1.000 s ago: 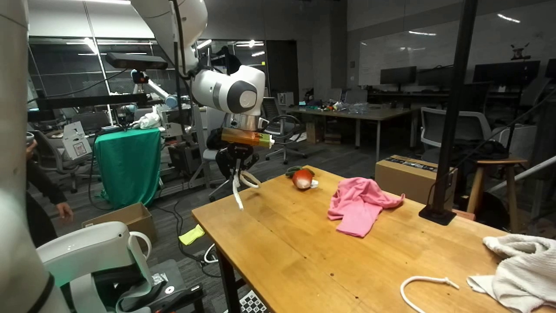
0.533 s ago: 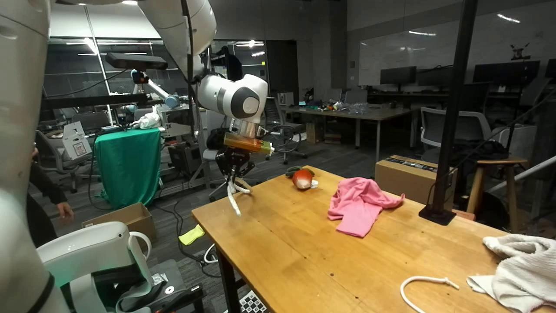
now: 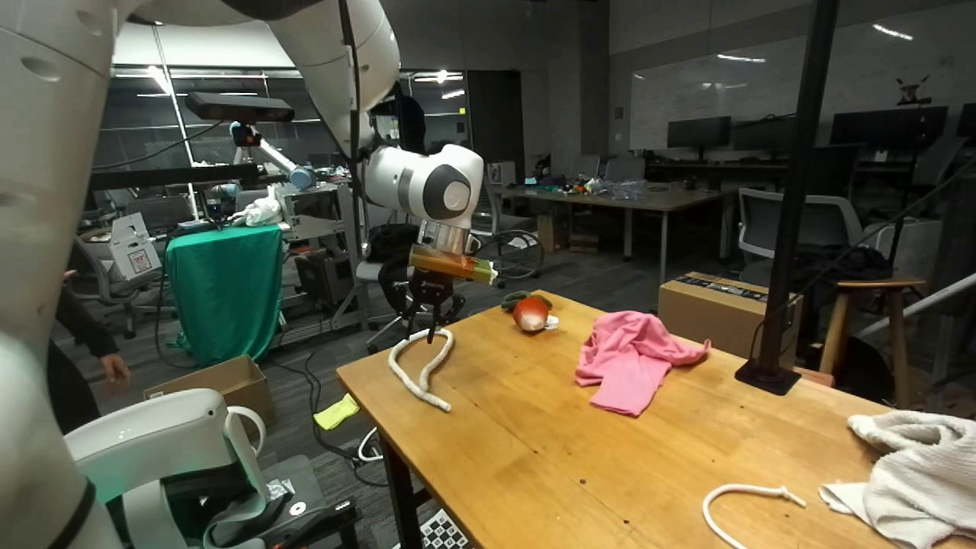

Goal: Separate all the objects on the table

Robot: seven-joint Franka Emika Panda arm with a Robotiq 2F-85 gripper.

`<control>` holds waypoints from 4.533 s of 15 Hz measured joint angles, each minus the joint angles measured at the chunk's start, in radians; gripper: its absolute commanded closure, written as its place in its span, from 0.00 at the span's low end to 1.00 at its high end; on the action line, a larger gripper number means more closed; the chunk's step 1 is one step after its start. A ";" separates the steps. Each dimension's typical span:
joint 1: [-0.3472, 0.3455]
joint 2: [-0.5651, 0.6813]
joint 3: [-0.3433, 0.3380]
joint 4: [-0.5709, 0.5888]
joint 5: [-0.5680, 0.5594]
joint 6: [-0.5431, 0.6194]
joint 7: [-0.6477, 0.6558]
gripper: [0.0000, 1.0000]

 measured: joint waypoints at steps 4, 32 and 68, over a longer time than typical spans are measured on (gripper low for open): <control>-0.005 0.004 -0.028 0.005 -0.020 -0.006 0.028 0.00; -0.213 -0.198 -0.440 -0.213 -0.227 0.173 0.876 0.00; -0.503 -0.130 -0.755 -0.331 -0.632 0.445 1.272 0.00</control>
